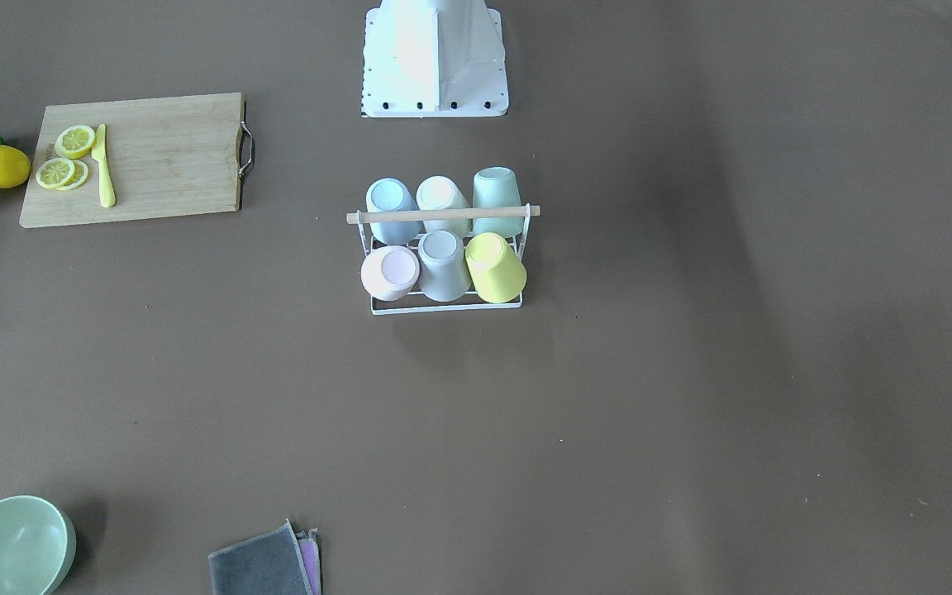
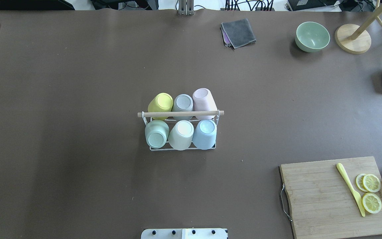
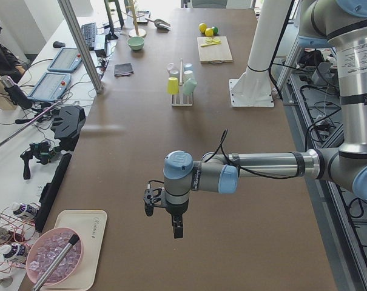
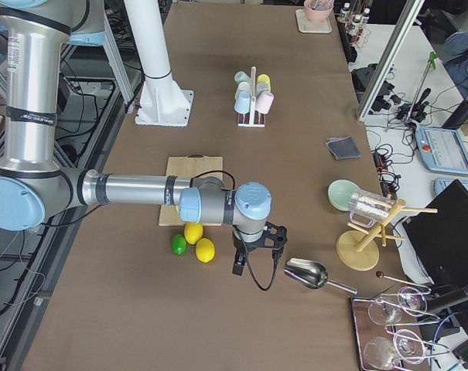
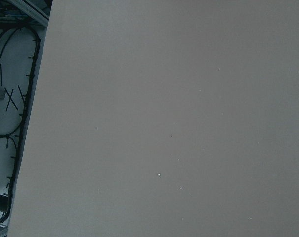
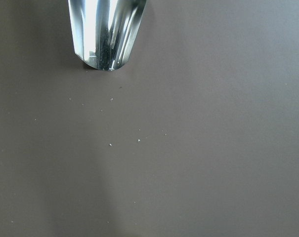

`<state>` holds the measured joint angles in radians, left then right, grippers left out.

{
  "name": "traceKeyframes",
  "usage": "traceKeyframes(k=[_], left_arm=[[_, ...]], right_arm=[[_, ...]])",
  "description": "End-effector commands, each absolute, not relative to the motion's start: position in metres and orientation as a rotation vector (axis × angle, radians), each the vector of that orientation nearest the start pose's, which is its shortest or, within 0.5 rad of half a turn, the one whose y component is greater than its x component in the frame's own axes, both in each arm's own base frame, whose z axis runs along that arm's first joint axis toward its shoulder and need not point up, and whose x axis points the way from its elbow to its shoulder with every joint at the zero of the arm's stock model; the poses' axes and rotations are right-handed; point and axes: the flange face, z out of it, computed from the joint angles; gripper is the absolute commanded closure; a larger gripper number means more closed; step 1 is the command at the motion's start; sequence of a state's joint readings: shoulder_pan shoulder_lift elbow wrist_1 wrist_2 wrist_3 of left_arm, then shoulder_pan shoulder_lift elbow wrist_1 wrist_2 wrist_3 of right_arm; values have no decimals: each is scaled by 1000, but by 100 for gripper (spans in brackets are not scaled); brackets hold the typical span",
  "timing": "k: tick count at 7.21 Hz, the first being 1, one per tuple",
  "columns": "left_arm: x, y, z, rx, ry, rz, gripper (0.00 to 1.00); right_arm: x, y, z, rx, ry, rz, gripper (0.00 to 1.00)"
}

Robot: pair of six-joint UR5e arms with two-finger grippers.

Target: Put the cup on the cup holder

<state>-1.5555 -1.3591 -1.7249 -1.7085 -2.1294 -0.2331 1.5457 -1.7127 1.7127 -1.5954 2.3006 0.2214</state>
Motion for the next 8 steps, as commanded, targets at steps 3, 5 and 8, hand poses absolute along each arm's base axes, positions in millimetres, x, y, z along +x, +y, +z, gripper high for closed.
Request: traceKeyframes(k=[3, 5, 8], left_arm=[[-66, -409, 679, -24, 667, -193, 2], [-66, -414, 674, -13, 669, -190, 2], [-66, -415, 673, -11, 669, -189, 2]], right_arm=[[60, -435, 659, -101, -694, 199, 0], [61, -436, 658, -99, -685, 202, 0], [61, -436, 658, -99, -684, 204, 0]])
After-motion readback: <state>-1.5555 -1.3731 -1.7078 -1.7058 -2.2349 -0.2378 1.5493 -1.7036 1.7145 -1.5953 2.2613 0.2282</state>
